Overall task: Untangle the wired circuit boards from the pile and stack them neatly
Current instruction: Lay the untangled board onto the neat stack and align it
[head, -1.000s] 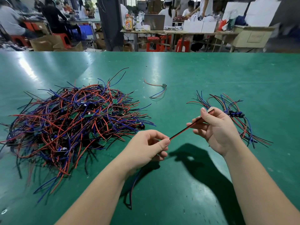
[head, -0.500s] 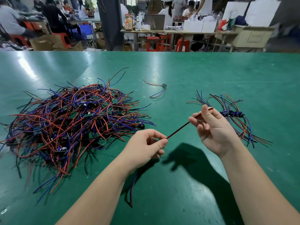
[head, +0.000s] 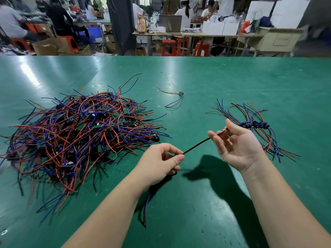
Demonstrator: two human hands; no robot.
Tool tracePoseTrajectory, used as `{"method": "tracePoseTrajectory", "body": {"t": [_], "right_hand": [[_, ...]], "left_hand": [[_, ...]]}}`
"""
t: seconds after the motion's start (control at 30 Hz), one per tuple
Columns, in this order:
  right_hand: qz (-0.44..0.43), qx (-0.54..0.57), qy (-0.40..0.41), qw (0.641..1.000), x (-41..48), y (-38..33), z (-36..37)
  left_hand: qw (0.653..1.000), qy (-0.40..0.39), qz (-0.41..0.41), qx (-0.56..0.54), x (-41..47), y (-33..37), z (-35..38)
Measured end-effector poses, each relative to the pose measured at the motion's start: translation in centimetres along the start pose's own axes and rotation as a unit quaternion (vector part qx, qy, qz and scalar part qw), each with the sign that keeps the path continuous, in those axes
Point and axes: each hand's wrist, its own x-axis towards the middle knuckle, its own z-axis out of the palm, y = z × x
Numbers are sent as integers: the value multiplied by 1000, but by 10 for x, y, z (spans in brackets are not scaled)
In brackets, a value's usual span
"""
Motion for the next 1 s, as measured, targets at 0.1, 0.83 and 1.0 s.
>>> {"method": "tracePoseTrajectory", "body": {"t": [0.1, 0.83, 1.0], "right_hand": [[25, -1, 5, 1000, 1, -2, -1], [16, -231, -161, 959, 0, 52, 12], [12, -206, -117, 972, 2, 50, 10]], "left_hand": [[1000, -7, -1, -3, -1, 0, 1], [977, 55, -24, -204, -3, 8, 8], [988, 36, -16, -149, -6, 7, 13]]}}
